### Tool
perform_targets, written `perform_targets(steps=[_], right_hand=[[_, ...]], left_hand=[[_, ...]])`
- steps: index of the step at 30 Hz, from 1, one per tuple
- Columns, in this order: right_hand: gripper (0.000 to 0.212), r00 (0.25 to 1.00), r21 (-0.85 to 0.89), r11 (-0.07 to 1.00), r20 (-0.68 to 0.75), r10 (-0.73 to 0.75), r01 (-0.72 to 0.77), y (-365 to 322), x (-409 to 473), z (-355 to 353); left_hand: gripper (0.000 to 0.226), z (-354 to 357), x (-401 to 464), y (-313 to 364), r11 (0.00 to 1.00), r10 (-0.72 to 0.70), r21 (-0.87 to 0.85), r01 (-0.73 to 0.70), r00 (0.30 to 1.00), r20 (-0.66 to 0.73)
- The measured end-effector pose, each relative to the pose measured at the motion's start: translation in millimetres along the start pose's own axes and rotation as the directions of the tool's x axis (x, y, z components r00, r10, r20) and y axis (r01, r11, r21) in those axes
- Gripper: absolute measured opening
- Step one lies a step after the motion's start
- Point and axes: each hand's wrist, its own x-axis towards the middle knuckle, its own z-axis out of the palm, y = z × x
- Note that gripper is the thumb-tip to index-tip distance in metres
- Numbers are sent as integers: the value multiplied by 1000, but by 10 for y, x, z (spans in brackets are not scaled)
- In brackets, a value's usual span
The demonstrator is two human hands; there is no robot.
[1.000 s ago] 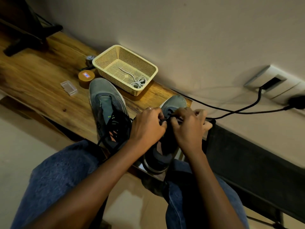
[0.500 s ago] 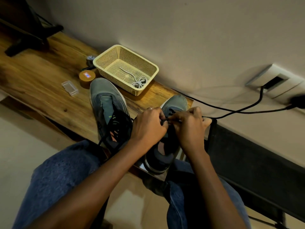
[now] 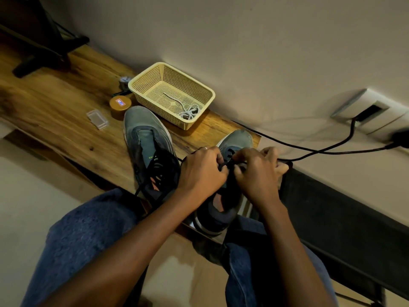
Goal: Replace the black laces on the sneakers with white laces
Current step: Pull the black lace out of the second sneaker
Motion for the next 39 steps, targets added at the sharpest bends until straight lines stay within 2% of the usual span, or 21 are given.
perform_targets(steps=[4, 9, 11, 13, 15, 19, 21, 28, 32, 34, 36, 39], right_hand=[[19, 999, -44, 999, 36, 12, -11, -47, -11, 5], [17, 996, -99, 993, 66, -58, 65, -45, -21, 37], [11, 999, -74, 997, -18, -33, 31, -33, -17, 28], [6, 986, -2, 997, -149, 77, -78, -31, -15, -10], [5, 969, 54, 988, -190, 155, -147, -25, -8, -35], [25, 999, -29, 998, 18, 50, -49, -66, -35, 12], [31, 998, -75, 997, 67, 10, -5, -93, -51, 52], [9, 996, -84, 996, -93, -10, 2, -105, -36, 54], [5, 950, 29, 990, -280, 140, -138, 13, -9, -21], [4, 962, 81, 988, -227, 149, -134, 5, 2, -25], [8, 994, 89, 994, -92, 66, -58, -36, -6, 10], [21, 998, -28, 998, 37, -49, 50, -75, -30, 74]], left_hand=[[9, 6, 11, -4, 1000, -8, -6, 8, 1000, -2], [11, 3, 14, -3, 1000, -1, -6, 1, 1000, -7], [10, 1, 15, 1, 1000, 2, -14, -2, 1000, -5], [9, 1, 12, 4, 1000, 0, -27, 0, 1000, -5], [9, -2, 12, -4, 999, -9, -36, 8, 1000, -7], [10, -5, 17, -31, 999, -5, -37, 5, 1000, -10], [10, -6, 13, -25, 999, -1, -33, 1, 1000, -11], [11, -4, 5, 4, 1000, -3, -24, 3, 1000, -7], [8, -8, 0, 15, 999, -12, -29, 12, 1000, -14], [8, -13, 4, 2, 1000, -18, -22, 18, 1000, -12], [9, -9, 5, -16, 999, -21, -33, 21, 1000, -11], [10, -10, -5, -17, 999, -10, -31, 10, 1000, -15]])
